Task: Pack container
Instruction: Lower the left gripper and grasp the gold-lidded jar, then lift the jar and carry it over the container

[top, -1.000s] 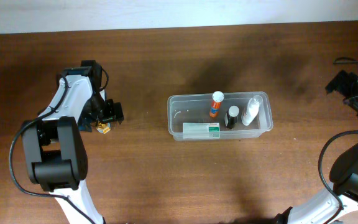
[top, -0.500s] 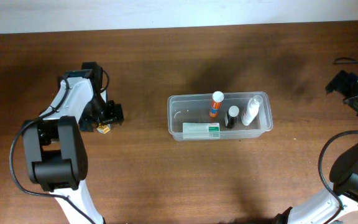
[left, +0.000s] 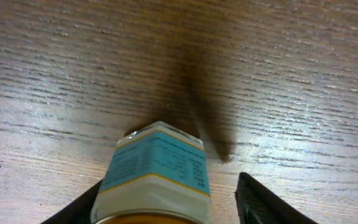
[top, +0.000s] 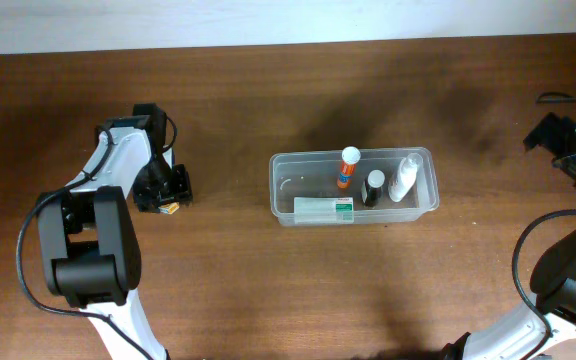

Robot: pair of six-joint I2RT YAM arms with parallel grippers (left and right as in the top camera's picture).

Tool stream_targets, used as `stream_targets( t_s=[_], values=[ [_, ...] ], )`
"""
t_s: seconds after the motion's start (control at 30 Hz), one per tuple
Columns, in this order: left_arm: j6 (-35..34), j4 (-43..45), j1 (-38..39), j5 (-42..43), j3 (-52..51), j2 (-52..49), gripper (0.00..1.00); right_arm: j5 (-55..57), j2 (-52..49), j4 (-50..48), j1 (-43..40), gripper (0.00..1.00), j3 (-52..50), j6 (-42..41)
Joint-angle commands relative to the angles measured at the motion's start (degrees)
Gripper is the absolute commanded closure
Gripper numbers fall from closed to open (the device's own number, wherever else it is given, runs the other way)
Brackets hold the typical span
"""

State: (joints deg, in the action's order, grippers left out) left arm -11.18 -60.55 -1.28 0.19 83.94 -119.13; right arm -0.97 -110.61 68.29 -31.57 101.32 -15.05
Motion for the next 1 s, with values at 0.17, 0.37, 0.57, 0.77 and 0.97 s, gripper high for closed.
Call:
stream_targets(
  t_s=[0.17, 0.37, 0.57, 0.77, 0.97],
  values=[
    [0.5, 0.4, -0.4, 0.5, -0.4, 1.5, 0.51, 0.1, 0.3, -0.1, 0.0, 0.02, 0.1, -0.5],
    [0.6, 0.4, -0.4, 0.5, -0.4, 1.5, 0.65, 0.1, 0.3, -0.1, 0.0, 0.02, 0.1, -0.5],
    [1.1, 0.4, -0.2, 0.5, -0.1, 1.5, 0.66, 0.1, 0.3, -0.1, 0.0, 0.02, 0.1, -0.5],
    [1.9, -3.2, 1.4, 0.5, 4.6, 2.5, 0.65, 0.1, 0.3, -0.1, 0.0, 0.02, 0.1, -0.5],
    [4.9, -11.3, 7.9, 5.6, 15.7, 6.9, 0.65, 0.1, 0.3, -0.1, 0.0, 0.02, 0.1, -0.5]
  ],
)
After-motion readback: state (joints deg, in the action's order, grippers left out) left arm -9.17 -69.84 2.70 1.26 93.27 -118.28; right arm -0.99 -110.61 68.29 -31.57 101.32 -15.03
